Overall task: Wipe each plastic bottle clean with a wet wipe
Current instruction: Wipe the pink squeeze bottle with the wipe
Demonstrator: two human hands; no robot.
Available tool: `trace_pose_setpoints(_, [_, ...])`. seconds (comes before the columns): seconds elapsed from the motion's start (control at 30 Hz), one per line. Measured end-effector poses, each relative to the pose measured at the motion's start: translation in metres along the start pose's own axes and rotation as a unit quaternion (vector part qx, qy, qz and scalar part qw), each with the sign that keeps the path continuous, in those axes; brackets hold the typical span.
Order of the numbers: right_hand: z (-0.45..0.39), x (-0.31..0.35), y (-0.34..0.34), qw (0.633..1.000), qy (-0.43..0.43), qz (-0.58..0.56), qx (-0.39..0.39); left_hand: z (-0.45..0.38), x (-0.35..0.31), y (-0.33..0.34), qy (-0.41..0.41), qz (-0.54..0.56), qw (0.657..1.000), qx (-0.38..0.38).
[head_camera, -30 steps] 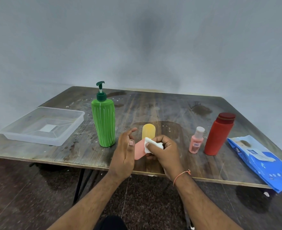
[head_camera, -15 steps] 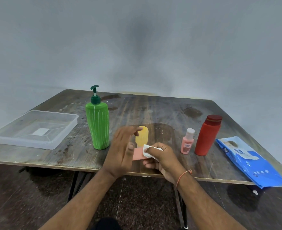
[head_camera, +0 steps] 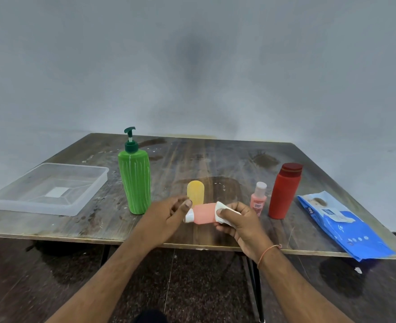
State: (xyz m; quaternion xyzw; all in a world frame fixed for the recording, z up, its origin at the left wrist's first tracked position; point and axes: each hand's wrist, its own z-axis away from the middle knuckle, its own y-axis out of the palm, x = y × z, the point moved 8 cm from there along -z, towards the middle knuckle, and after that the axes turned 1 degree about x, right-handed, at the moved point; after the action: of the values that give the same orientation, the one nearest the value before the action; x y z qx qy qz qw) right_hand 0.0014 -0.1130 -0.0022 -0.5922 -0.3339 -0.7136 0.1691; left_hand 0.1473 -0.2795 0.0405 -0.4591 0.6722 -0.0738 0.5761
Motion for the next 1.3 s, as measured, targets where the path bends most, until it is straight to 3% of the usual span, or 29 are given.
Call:
trace_pose_setpoints(0.07, [0.0,0.002,-0.012,1.0,-0.01,0.012,-0.012,0.003,-0.002,0.016,0.002,0.003,0.996,0.094])
trace_pose_setpoints(0.17, [0.001,0.005,-0.027,0.999,-0.021,0.032,-0.028,0.005,-0.018,0.031,0.037,-0.026,0.988,0.15])
trace_pose_setpoints(0.27, [0.005,0.008,-0.038,0.999,-0.018,0.026,-0.039,0.001,-0.032,0.035,0.085,-0.105,0.984,0.119])
trace_pose_setpoints(0.33, [0.007,0.009,-0.041,0.999,-0.007,0.021,-0.039,0.0,-0.036,0.033,0.108,-0.141,0.983,0.052])
trace_pose_setpoints(0.47, [0.01,0.009,-0.046,0.999,-0.002,0.007,-0.043,0.003,-0.044,0.027,0.108,-0.1,0.987,-0.063])
trace_pose_setpoints(0.67, [0.012,0.012,-0.059,0.998,-0.03,0.016,-0.048,-0.001,-0.037,0.041,0.009,-0.073,0.997,0.028])
trace_pose_setpoints(0.8, [0.01,0.014,-0.069,0.997,-0.041,0.034,-0.06,-0.004,-0.037,0.051,0.002,-0.077,0.993,0.092])
trace_pose_setpoints(1.03, [0.017,0.02,-0.082,0.994,-0.05,0.063,-0.068,-0.008,-0.046,0.064,-0.013,-0.084,0.994,0.064])
trace_pose_setpoints(1.3, [0.019,0.026,-0.097,0.993,-0.063,0.076,-0.068,-0.016,-0.048,0.093,-0.039,-0.091,0.981,0.165])
